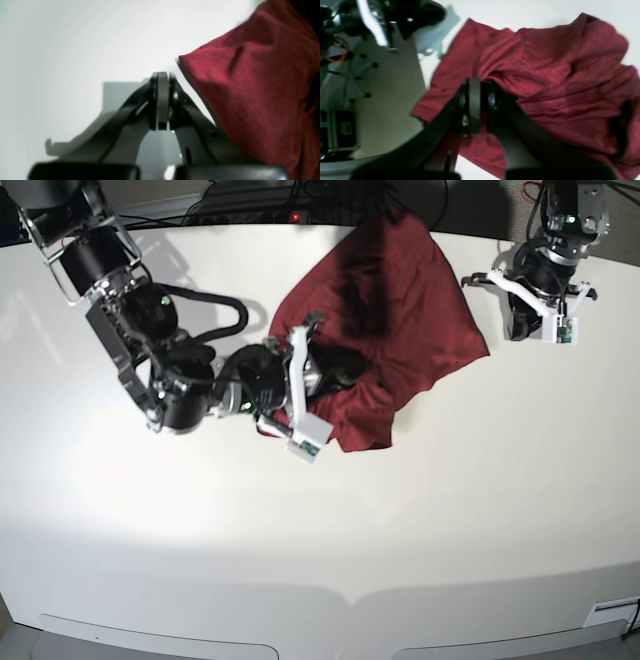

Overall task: Fold the T-shirt properly
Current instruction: 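Fold the held hem with the right gripper up over the shirt toward the left gripper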

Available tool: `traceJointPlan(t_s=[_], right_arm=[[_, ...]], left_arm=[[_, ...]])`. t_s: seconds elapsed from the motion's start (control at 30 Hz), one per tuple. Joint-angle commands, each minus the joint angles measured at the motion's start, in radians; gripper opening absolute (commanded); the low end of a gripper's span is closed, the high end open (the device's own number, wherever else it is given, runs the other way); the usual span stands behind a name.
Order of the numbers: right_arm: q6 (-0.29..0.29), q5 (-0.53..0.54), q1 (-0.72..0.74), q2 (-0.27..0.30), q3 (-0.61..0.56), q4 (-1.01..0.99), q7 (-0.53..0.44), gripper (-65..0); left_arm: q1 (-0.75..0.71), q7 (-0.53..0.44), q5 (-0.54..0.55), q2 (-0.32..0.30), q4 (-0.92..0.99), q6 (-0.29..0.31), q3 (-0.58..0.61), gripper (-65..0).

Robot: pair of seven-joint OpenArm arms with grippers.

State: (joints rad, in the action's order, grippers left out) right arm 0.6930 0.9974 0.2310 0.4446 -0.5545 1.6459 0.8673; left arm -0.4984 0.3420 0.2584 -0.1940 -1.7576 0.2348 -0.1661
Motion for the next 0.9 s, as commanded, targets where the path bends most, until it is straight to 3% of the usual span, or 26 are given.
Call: traceJointPlan(t_s=[0.0, 0.23, 0.6, 0.73, 0.87], right_arm=[[0.005, 0.022, 0.005, -0.001, 0.009, 0.023, -0.026, -65.0], [0.005, -0.105, -0.088, -0.106, 0.002, 0.024, -0.045, -65.0], [0.005, -0.180, -0.177, -0.377, 0.002, 0.024, 0.005, -65.0], [0.005, -0.169, -0.202, -0.443, 0.001, 0.024, 0.016, -65.0], [0.005, -0.097, -0.201, -0.462, -0.026, 0.024, 0.085, -65.0]], left_arm=[[0.000, -0.028, 0.004, -0.006, -0.015, -0.002, -0.005, -65.0], [0.000, -0.030, 0.004, -0.006, -0.015, -0.002, -0.005, -65.0], [0.000, -0.029, 0.004, -0.006, -0.015, -0.001, -0.005, -65.0], [0.000, -0.029, 0.004, -0.006, -0.015, -0.001, -0.005, -65.0], [0.000, -0.029, 0.003, -0.006, -0.015, -0.001, -0.005, -65.0]])
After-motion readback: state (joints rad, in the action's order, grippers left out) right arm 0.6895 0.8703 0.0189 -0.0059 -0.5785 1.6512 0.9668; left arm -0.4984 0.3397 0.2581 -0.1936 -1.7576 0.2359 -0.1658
